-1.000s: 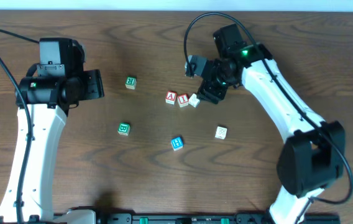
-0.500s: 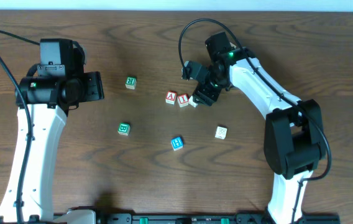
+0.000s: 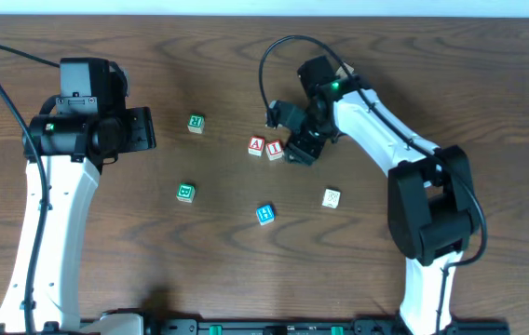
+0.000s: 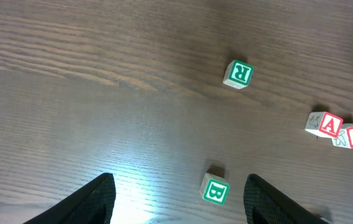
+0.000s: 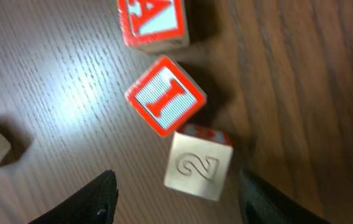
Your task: Spell out Ai2
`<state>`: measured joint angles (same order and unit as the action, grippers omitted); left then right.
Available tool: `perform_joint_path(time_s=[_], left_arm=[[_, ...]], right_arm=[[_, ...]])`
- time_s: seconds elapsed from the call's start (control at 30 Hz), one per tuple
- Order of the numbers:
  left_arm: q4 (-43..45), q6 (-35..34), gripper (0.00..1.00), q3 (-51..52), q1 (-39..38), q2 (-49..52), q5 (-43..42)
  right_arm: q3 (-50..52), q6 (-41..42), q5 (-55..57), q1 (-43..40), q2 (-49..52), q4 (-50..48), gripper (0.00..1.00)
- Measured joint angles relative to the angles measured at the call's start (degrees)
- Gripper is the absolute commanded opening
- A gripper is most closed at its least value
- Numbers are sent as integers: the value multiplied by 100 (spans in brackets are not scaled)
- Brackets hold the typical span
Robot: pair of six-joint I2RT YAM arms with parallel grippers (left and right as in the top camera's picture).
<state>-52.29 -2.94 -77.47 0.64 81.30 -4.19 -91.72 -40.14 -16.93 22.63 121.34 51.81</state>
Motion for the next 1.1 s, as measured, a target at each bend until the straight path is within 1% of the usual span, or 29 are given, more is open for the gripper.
perform_joint_path(time_s=[0.27, 0.67, 1.03, 1.1], left_arm=[[0, 0, 68, 0, 0, -2, 2], [0, 2, 67, 0, 0, 0, 2], [0, 0, 67, 0, 0, -2, 0], [0, 0, 67, 0, 0, -2, 0]], right_arm=[[234, 83, 221, 57, 2, -203, 61], [234, 125, 350, 57, 4, -437, 58], [269, 214, 356, 57, 120, -584, 57], [275, 227, 365, 57, 166, -590, 55]])
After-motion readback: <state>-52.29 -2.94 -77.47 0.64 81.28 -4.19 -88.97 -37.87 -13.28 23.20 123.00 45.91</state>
